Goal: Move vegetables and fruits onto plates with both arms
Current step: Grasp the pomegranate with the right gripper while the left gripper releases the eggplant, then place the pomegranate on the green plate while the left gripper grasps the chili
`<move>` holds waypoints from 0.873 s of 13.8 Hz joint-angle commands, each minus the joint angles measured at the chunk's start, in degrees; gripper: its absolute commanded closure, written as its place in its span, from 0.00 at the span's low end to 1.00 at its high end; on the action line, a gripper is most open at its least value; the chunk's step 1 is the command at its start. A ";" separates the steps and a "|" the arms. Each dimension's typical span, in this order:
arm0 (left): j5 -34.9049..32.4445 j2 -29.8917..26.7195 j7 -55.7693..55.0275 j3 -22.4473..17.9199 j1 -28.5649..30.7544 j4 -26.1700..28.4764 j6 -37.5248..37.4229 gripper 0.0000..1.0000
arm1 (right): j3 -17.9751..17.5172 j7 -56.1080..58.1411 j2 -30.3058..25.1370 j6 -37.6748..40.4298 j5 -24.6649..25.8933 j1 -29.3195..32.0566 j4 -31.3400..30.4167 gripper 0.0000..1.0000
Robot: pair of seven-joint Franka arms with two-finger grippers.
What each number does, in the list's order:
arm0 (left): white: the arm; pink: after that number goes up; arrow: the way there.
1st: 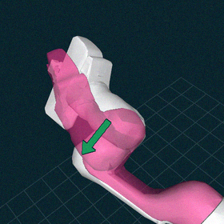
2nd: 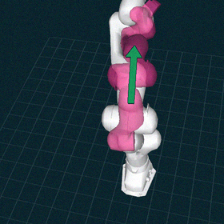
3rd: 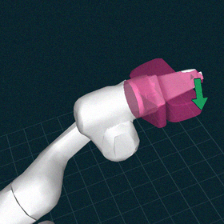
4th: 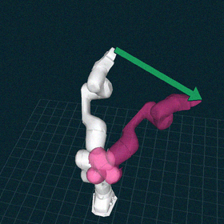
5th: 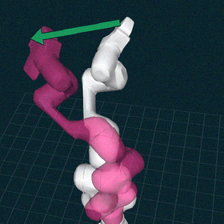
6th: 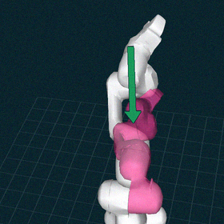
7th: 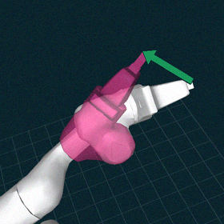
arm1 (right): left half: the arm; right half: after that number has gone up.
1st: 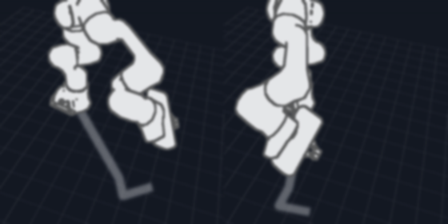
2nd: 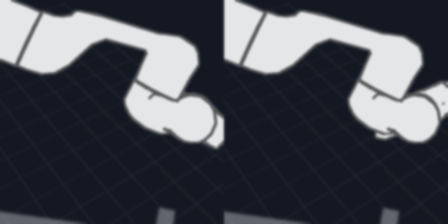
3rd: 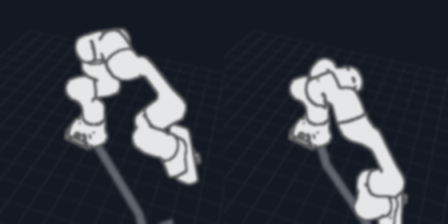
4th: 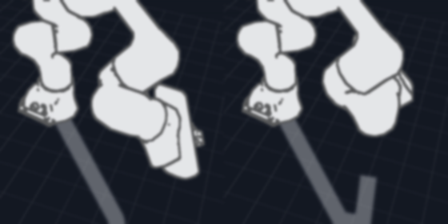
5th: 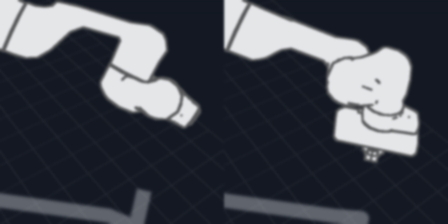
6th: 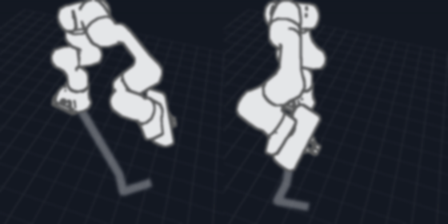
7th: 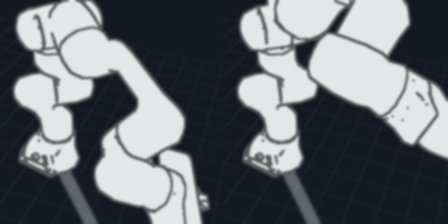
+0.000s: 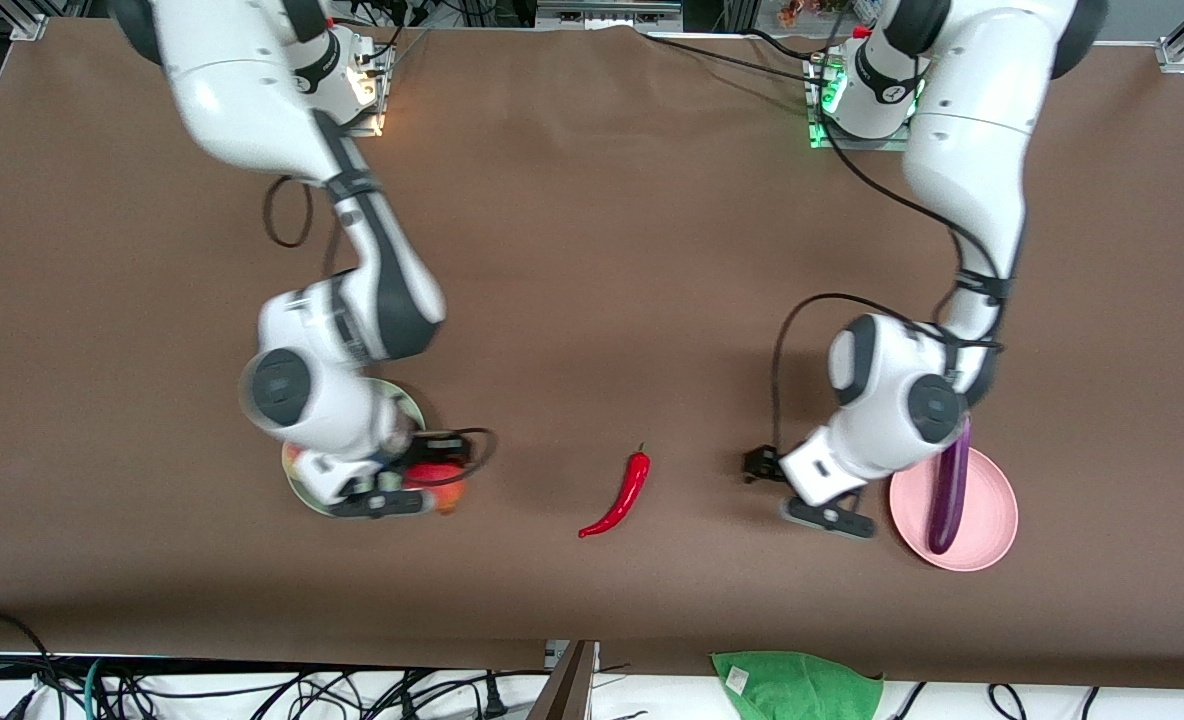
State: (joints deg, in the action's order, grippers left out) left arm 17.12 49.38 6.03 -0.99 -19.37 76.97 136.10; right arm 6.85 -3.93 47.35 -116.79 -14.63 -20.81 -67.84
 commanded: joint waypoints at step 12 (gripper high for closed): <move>-7.63 10.21 -15.52 -1.20 -13.59 -7.28 13.31 0.16 | 3.95 7.25 -20.17 16.49 2.58 5.41 -9.07 0.00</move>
State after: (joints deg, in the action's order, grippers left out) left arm 11.63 57.01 -7.99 -1.15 -32.55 73.21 149.44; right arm 9.49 1.90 32.30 -104.74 -14.70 -16.51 -77.58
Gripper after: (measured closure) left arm 0.040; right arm 0.000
